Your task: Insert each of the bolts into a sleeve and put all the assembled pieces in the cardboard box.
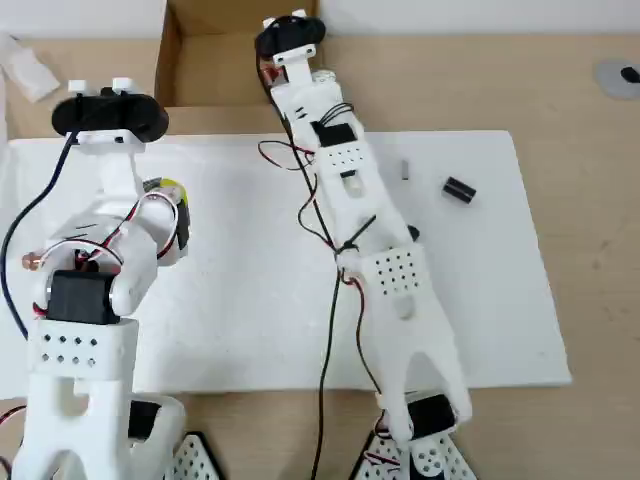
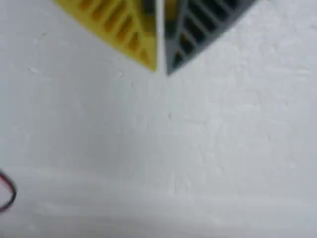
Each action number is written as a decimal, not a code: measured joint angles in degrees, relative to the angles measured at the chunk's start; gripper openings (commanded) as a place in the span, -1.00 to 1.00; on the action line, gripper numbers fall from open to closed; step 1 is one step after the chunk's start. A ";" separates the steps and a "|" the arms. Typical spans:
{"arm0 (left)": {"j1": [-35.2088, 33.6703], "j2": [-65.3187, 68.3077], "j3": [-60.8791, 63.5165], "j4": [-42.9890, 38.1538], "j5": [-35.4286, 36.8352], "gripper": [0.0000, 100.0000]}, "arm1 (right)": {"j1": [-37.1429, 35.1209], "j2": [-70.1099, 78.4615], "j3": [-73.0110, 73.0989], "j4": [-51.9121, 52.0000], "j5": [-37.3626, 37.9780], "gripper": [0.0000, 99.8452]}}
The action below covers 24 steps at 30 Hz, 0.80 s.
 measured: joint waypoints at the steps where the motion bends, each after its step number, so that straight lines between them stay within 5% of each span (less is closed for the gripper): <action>1: 0.00 0.00 0.35 0.00 0.00 -0.95 | 0.00 1.58 -2.90 1.58 -0.09 -0.66; 9: -1.93 0.18 2.99 0.00 0.97 -0.83 | 0.00 9.49 -22.07 12.84 0.00 -0.63; 15: -16.88 0.35 2.99 1.41 16.26 -0.83 | 0.00 9.67 -29.36 22.77 0.00 -0.62; 20: -29.01 2.02 2.99 1.41 19.25 -0.83 | 0.00 5.36 -29.36 35.16 0.00 -0.49; 24: -32.09 9.58 2.99 1.41 20.04 -0.83 | 0.00 -1.49 -29.45 45.01 0.00 -0.47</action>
